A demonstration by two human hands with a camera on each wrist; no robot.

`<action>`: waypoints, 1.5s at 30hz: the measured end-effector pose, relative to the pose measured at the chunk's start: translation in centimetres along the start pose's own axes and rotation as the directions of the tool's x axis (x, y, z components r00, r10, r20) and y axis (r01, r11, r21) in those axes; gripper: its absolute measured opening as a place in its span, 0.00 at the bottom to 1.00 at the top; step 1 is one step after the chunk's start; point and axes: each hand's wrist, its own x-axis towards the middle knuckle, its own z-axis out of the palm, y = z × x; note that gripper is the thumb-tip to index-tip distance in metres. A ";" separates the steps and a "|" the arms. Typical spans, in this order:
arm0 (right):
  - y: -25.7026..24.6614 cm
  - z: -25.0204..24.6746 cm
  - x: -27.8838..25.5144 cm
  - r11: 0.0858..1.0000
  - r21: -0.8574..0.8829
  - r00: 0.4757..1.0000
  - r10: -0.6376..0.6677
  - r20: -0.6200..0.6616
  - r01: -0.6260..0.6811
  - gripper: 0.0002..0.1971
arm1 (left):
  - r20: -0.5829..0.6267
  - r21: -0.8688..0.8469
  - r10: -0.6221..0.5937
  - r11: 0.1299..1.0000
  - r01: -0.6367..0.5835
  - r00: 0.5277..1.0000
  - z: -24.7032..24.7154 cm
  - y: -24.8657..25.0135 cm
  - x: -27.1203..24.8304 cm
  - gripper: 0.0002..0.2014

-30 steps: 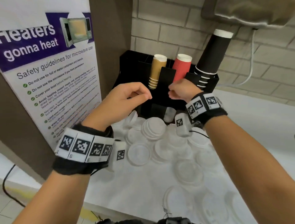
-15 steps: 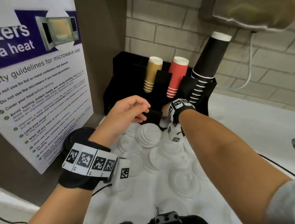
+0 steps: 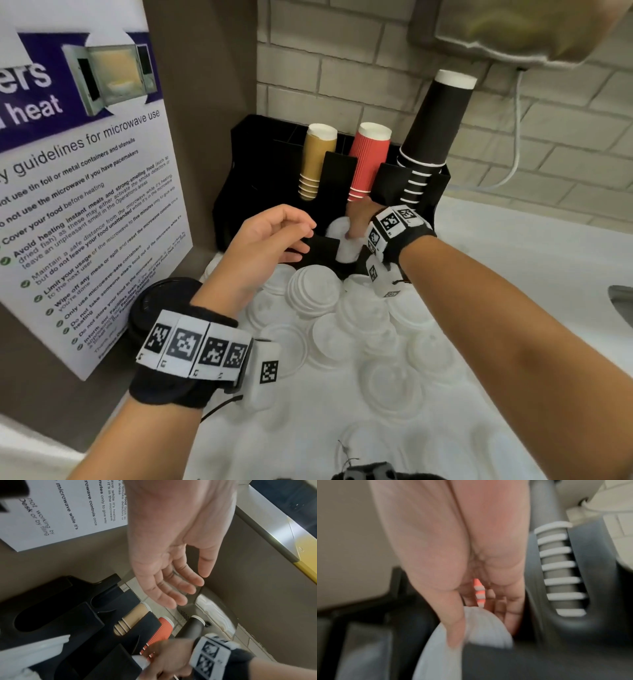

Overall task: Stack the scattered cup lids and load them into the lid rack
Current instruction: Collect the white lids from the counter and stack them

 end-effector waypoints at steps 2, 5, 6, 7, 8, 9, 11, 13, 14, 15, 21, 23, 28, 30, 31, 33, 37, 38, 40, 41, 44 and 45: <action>0.3 -2.1 -1.3 0.998 0.053 0.998 0.045 -0.046 -0.042 0.26 | -0.034 0.003 -0.018 1.000 0.019 0.999 0.3 -0.4 -0.1 0.09; 1.2 -4.7 -4.8 0.981 0.196 0.989 0.021 -0.149 0.008 0.23 | -0.149 0.027 -0.071 0.997 0.075 0.986 0.9 -1.4 -0.2 0.10; 1.4 -5.1 -6.4 0.959 0.272 0.982 -0.025 -0.189 0.077 0.21 | -0.182 0.032 -0.093 0.994 0.100 0.979 1.2 -1.8 -0.2 0.14; 1.5 -5.2 -8.1 0.917 0.369 0.972 -0.069 -0.225 0.151 0.20 | -0.198 0.025 -0.114 0.992 0.122 0.973 1.5 -2.0 -0.2 0.21; 1.3 -5.0 -9.9 0.850 0.480 0.962 -0.104 -0.251 0.217 0.19 | -0.196 0.013 -0.133 0.990 0.138 0.972 1.8 -2.1 -0.3 0.27; 0.8 -4.5 -11.5 0.762 0.588 0.954 -0.132 -0.270 0.271 0.18 | -0.183 -0.002 -0.146 0.989 0.148 0.972 2.0 -2.1 -0.3 0.31; -0.3 -3.0 -14.0 0.570 0.754 0.944 -0.152 -0.292 0.325 0.20 | -0.153 -0.033 -0.137 0.990 0.134 0.979 2.4 -2.0 -0.4 0.29; -1.1 -1.5 -15.7 0.434 0.846 0.951 -0.135 -0.279 0.310 0.23 | -0.142 0.010 -0.072 0.997 0.075 0.987 2.7 -1.5 -0.7 0.18; -1.3 -0.8 -16.3 0.406 0.859 0.950 -0.134 -0.283 0.313 0.25 | -0.145 0.048 -0.039 0.998 0.047 0.989 2.8 -1.3 -1.0 0.16; -1.4 -0.2 -16.9 0.406 0.851 0.942 -0.144 -0.302 0.334 0.26 | -0.146 0.080 -0.016 0.996 0.028 0.989 2.8 -1.2 -1.2 0.15; -3.1 2.9 -19.1 0.504 0.702 0.853 -0.160 -0.497 0.503 0.44 | -0.076 0.181 0.015 0.983 -0.001 0.997 3.5 -1.1 -3.0 0.17; -3.4 3.2 -19.3 0.513 0.692 0.841 -0.119 -0.528 0.507 0.43 | -0.046 0.153 -0.015 0.988 0.022 0.999 3.6 -1.0 -3.3 0.17; -3.6 3.3 -19.9 0.394 0.731 0.824 -0.153 -0.546 0.558 0.41 | 0.068 -0.060 -0.105 0.992 0.109 0.992 3.3 -0.9 -3.7 0.16; -3.9 3.4 -19.9 0.387 0.726 0.819 -0.182 -0.544 0.568 0.41 | 0.127 -0.244 -0.192 0.945 0.219 0.973 3.3 -1.3 -3.9 0.21; -4.0 3.5 -20.0 0.393 0.721 0.817 -0.191 -0.543 0.571 0.41 | 0.157 -0.337 -0.238 0.899 0.279 0.958 3.3 -1.6 -4.0 0.25; -4.1 3.5 -20.1 0.423 0.715 0.828 -0.206 -0.522 0.557 0.42 | 0.183 -0.468 -0.292 0.814 0.345 0.939 3.4 -2.0 -4.2 0.32; -3.0 1.9 -20.3 0.541 0.713 0.896 -0.265 -0.358 0.445 0.42 | 0.111 -0.470 -0.254 0.839 0.276 0.961 3.0 -2.2 -3.9 0.30; -2.5 1.3 -20.2 0.581 0.687 0.900 -0.280 -0.335 0.437 0.39 | 0.105 -0.451 -0.240 0.854 0.261 0.965 2.7 -2.1 -3.7 0.28; -1.6 0.3 -20.1 0.682 0.567 0.887 -0.354 -0.297 0.462 0.28 | 0.086 -0.451 -0.229 0.859 0.242 0.970 2.1 -1.9 -3.4 0.24; -1.4 0.1 -20.1 0.724 0.485 0.872 -0.420 -0.254 0.490 0.24 | 0.073 -0.458 -0.227 0.857 0.234 0.971 1.9 -1.8 -3.2 0.22; -1.3 0.9 -20.5 0.780 0.273 0.802 -0.596 0.045 0.564 0.20 | 0.047 -0.445 -0.215 0.870 0.213 0.975 1.4 -1.4 -2.9 0.21; -1.4 1.6 -20.8 0.781 0.238 0.770 -0.618 0.157 0.578 0.21 | 0.045 -0.430 -0.215 0.877 0.213 0.976 1.4 -1.4 -2.8 0.21</action>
